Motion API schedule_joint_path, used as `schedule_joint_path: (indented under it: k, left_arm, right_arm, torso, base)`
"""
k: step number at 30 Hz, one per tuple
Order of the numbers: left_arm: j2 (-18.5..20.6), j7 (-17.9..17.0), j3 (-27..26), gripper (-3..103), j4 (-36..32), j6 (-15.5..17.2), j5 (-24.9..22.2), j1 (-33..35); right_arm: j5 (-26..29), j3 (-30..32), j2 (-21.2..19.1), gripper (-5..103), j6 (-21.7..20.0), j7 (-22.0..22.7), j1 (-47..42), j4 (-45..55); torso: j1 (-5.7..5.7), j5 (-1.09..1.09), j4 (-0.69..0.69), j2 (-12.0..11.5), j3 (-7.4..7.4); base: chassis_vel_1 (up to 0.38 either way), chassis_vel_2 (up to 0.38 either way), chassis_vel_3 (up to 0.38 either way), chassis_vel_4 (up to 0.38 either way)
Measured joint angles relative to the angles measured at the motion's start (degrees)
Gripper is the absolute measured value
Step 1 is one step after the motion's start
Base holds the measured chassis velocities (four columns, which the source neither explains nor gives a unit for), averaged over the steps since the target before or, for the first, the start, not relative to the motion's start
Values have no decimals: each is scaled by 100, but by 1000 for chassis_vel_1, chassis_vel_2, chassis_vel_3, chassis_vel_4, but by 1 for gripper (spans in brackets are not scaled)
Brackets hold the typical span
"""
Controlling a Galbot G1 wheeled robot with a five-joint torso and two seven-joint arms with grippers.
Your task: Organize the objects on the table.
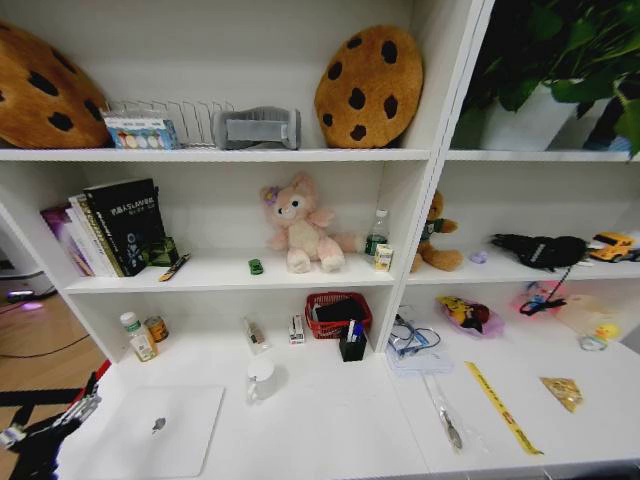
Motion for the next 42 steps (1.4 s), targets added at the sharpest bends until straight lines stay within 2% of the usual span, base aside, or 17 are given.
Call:
schedule_joint_path:
  k: [1, 3, 8, 9, 12, 13, 14, 15, 16, 18, 19, 21, 30, 36, 39, 40, 42]
  left_arm:
    - [0, 0, 0, 100, 0, 0, 0, 0]
    - [0, 0, 0, 100, 0, 0, 0, 0]
    - [0, 0, 0, 100, 0, 1, 0, 0]
    - [0, 0, 0, 100, 0, 1, 0, 0]
    - [0, 0, 0, 100, 0, 1, 0, 0]
    - [0, 0, 0, 100, 0, 1, 0, 0]
    - [0, 0, 0, 100, 0, 1, 0, 0]
    - [0, 0, 0, 100, 0, 1, 0, 0]
    - [0, 0, 0, 100, 0, 1, 0, 0]
    - [0, 0, 0, 100, 0, 1, 0, -1]
    - [0, 0, 0, 100, 0, 1, 0, -1]
    - [0, 0, 0, 100, 0, 1, 0, 0]
    - [0, 1, 0, 100, 0, 1, 0, 0]
    - [0, 1, 1, 100, 1, 1, 0, 0]
    - [0, 0, 1, 100, 1, 1, 0, 0]
    - [0, 1, 1, 100, 1, 0, 1, 0]
    - [0, 0, 1, 100, 0, 0, 0, -1]
  right_arm:
    - [1, -6, -16, 28, 1, -18, 132, -95]
    - [3, -8, -22, 30, 4, -21, 181, -134]
    - [42, -36, -27, 52, 107, -46, 231, -219]
    - [42, -36, -27, 52, 107, -46, 231, -219]
    - [59, -29, 65, 68, 104, -51, 49, -74]
    - [59, -29, 65, 68, 104, -51, 49, -74]
    - [60, -23, 85, 68, 93, -50, -31, 6]
    - [60, -6, 110, 79, 78, -40, -192, 166]
    - [60, -6, 110, 79, 78, -40, -192, 166]
    - [73, 34, 121, 90, 68, -13, -535, 511]
    - [73, 34, 121, 90, 68, -13, -535, 511]
    - [111, 116, 143, 98, 66, 34, -915, 902]
    - [80, 256, 134, 100, 219, 139, -1976, 1869]
    - [37, 316, 41, 100, 439, 270, -3416, 3402]
    - [21, 317, 39, 100, 448, 306, -3624, 3715]
    - [-46, 327, 38, 100, 473, 368, -3976, 4285]
    - [-113, 328, 33, 100, 491, 421, -4231, 4665]
  torso:
    - [0, 0, 0, 0, 0]
    - [0, 0, 0, 0, 0]
    - [0, -1, 0, 0, 0]
    - [0, -1, 0, 0, 0]
    - [0, 2, -1, 0, -1]
    - [0, 2, -1, 0, -1]
    - [0, 0, 0, 0, -1]
    - [0, -1, 0, 1, -1]
    - [0, -1, 0, 1, -1]
    - [0, -1, -1, 2, -1]
    - [0, -1, -1, 2, -1]
    - [0, -1, 0, 1, -1]
    - [0, 0, 0, 2, -2]
    - [-1, -1, -1, 2, -2]
    - [-1, -1, -1, 2, -1]
    - [-1, -1, -1, 2, -2]
    - [0, -1, 0, 2, -1]
  base:
    - [0, 0, 0, 0]
    - [0, 0, 0, 0]
    - [0, 0, 0, 0]
    - [0, 0, 0, 0]
    - [0, 0, 0, 0]
    - [0, 0, 0, 0]
    - [0, 0, 0, 0]
    - [0, 0, 0, 0]
    - [0, 0, 0, 0]
    - [0, 0, 0, 0]
    - [0, 0, 0, 0]
    - [0, 0, 0, 0]
    - [0, 0, 0, 0]
    - [0, 0, 0, 0]
    - [0, 0, 0, 0]
    - [0, 0, 0, 0]
    - [0, 0, 0, 0]
